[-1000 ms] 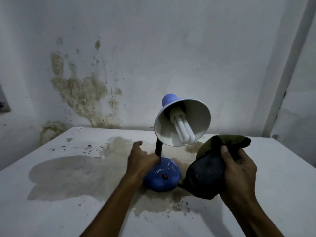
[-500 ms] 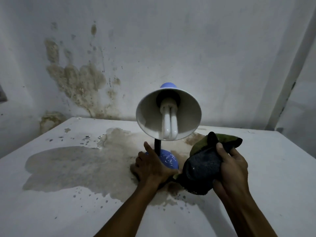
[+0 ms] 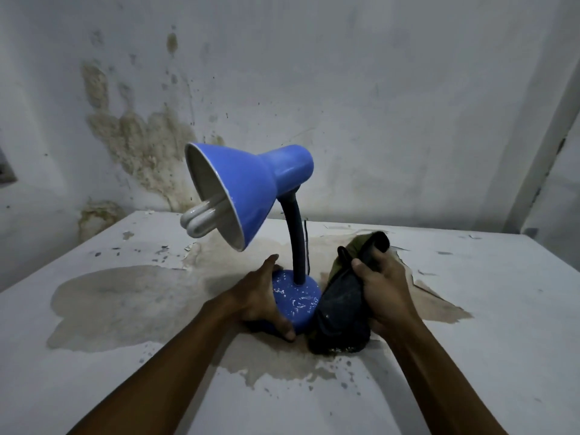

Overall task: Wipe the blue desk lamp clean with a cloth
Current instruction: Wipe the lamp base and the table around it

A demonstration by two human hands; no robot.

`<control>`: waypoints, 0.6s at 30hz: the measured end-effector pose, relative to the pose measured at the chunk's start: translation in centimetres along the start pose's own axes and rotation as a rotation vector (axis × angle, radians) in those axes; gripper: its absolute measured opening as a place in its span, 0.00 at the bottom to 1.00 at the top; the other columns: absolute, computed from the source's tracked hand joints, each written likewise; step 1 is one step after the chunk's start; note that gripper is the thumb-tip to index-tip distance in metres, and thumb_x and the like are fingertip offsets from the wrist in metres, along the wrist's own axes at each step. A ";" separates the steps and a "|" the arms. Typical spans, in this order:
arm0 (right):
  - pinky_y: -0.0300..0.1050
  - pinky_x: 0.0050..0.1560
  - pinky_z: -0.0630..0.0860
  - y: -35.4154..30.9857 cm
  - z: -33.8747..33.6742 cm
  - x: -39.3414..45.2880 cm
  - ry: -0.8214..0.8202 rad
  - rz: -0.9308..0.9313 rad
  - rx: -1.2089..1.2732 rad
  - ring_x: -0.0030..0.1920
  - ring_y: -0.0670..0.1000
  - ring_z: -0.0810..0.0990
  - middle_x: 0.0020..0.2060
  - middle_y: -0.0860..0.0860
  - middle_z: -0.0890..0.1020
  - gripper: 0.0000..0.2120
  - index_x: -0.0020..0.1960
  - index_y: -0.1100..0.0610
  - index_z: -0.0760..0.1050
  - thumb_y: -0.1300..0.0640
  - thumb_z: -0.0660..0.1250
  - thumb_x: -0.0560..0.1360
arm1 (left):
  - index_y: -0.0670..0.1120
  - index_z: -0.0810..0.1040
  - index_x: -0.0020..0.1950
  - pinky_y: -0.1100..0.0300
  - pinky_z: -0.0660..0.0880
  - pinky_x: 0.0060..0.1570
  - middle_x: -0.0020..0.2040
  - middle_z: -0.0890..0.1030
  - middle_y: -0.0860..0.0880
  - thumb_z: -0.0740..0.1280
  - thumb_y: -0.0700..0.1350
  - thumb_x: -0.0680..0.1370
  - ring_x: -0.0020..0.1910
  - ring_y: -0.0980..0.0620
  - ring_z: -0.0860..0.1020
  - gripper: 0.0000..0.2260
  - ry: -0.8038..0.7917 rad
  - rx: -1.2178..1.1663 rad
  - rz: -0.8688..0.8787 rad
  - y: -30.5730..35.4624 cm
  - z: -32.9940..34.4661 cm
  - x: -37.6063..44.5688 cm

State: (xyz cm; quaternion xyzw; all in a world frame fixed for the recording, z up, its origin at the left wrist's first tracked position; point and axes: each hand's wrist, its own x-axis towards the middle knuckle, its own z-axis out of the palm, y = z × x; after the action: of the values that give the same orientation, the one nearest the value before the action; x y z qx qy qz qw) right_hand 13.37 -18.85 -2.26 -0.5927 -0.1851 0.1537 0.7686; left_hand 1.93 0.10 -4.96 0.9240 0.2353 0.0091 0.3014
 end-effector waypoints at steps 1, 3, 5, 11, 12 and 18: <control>0.42 0.40 0.83 0.2 0.6 0.7 -0.017 -0.059 -0.108 0.41 0.48 0.84 0.39 0.47 0.85 0.12 0.53 0.55 0.80 0.67 0.62 0.79 | 0.58 0.45 0.78 0.62 0.68 0.62 0.76 0.64 0.55 0.83 0.63 0.42 0.69 0.54 0.67 0.72 -0.007 -0.001 0.014 -0.1 0.0 0.1; 0.39 0.44 0.80 0.6 2.0 2.4 -0.046 -0.149 -0.279 0.45 0.49 0.82 0.46 0.50 0.84 0.13 0.60 0.57 0.78 0.66 0.62 0.80 | 0.59 0.45 0.78 0.62 0.69 0.62 0.75 0.65 0.56 0.83 0.63 0.42 0.66 0.55 0.67 0.72 -0.016 -0.016 0.030 -0.4 0.0 0.2; 0.36 0.44 0.76 1.5 3.6 3.9 -0.087 -0.228 -0.419 0.47 0.49 0.80 0.50 0.52 0.82 0.14 0.62 0.59 0.77 0.67 0.61 0.79 | 0.60 0.45 0.78 0.63 0.70 0.61 0.74 0.65 0.56 0.83 0.62 0.42 0.64 0.57 0.68 0.72 -0.013 -0.056 0.037 -0.8 0.1 0.3; 0.46 0.53 0.78 5.5 4.8 3.9 -0.352 -0.218 -0.806 0.53 0.52 0.82 0.53 0.52 0.84 0.20 0.60 0.53 0.80 0.66 0.55 0.76 | 0.60 0.48 0.76 0.57 0.73 0.64 0.72 0.67 0.56 0.82 0.65 0.40 0.68 0.53 0.70 0.71 0.020 -0.098 0.061 -1.4 0.6 0.7; 0.48 0.54 0.79 5.5 4.6 3.9 -0.362 -0.226 -0.840 0.53 0.53 0.82 0.53 0.53 0.85 0.20 0.60 0.53 0.80 0.66 0.55 0.76 | 0.61 0.49 0.75 0.56 0.74 0.64 0.71 0.68 0.57 0.82 0.65 0.40 0.68 0.53 0.70 0.70 0.030 -0.106 0.064 -1.5 0.7 0.8; 0.50 0.45 0.78 4.7 3.8 2.9 -0.358 -0.251 -0.989 0.45 0.59 0.81 0.46 0.59 0.84 0.18 0.60 0.55 0.79 0.65 0.56 0.76 | 0.57 0.43 0.78 0.58 0.69 0.67 0.73 0.67 0.57 0.83 0.64 0.40 0.69 0.54 0.68 0.75 0.085 -0.142 0.067 -1.9 1.3 0.8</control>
State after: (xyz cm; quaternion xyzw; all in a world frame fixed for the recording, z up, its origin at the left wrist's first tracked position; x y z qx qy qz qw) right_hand 14.06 -13.06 -5.66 -0.8217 -0.4327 0.0539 0.3670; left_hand 2.00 1.07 -7.16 0.9064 0.2158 0.0747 0.3554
